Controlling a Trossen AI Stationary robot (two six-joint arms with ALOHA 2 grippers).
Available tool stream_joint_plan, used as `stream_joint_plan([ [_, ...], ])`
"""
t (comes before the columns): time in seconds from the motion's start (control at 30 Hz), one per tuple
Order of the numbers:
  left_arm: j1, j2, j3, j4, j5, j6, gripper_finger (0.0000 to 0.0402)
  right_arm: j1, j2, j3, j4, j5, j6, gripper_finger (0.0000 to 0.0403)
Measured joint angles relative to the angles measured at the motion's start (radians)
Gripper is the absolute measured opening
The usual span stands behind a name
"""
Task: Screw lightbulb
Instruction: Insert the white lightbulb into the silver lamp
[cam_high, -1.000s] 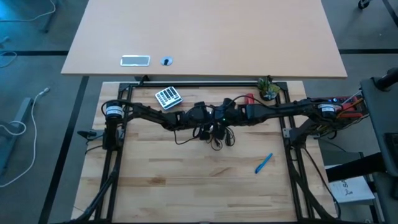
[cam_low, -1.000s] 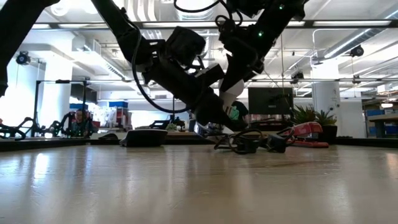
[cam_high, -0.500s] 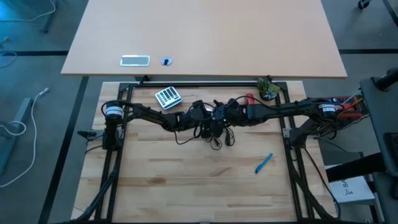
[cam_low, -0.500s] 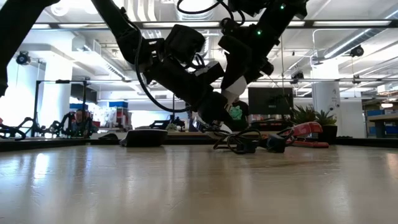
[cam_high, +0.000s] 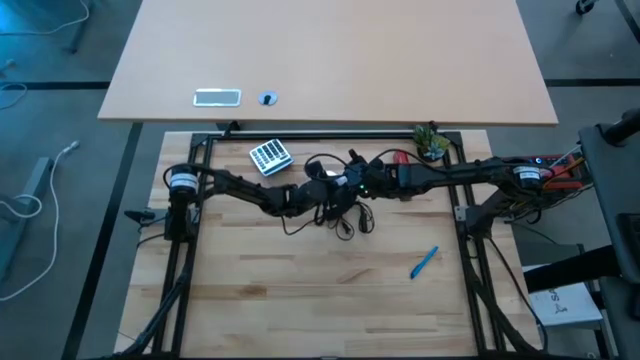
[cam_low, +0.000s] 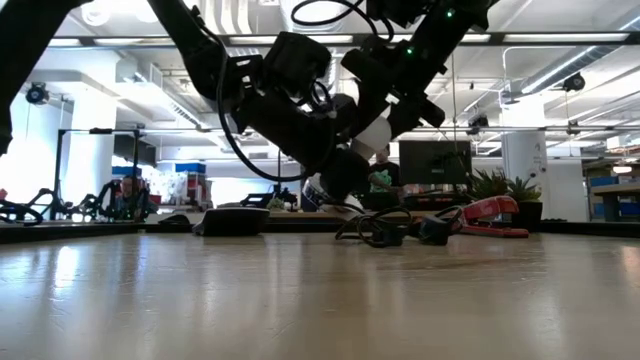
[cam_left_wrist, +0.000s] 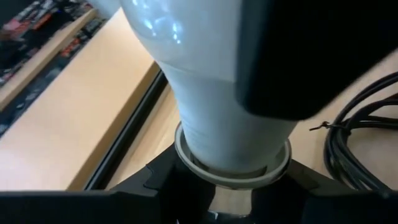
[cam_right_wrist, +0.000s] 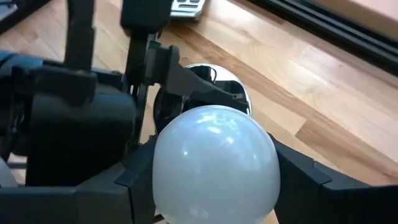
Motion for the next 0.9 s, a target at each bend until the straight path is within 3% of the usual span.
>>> stream_joint_plan([
  [0.07, -0.008, 0.0, 0.0, 0.001, -0.037, 0.002, 0.0157, -0.004, 0.0, 0.001, 0.005, -0.009, 0.008, 0.0225],
  [0.2, -0.006, 0.0, 0.001, 0.002, -0.009, -0.003, 0.0157, -0.004, -0.001, 0.006, 0.012, -0.008, -0.02, 0.0232],
  [0.4, 0.0, 0.0, 0.003, 0.012, 0.035, -0.024, 0.0157, -0.005, -0.008, 0.063, -0.097, -0.002, -0.079, 0.0298],
  [0.53, 0.017, -0.001, 0.003, 0.013, 0.126, -0.079, 0.0157, -0.005, -0.012, 0.085, -0.133, 0.007, -0.129, 0.0323],
  [0.9, 0.051, -0.006, 0.01, 0.032, 0.328, -0.182, 0.0157, 0.004, -0.074, 0.098, -0.176, -0.016, -0.208, 0.0303],
])
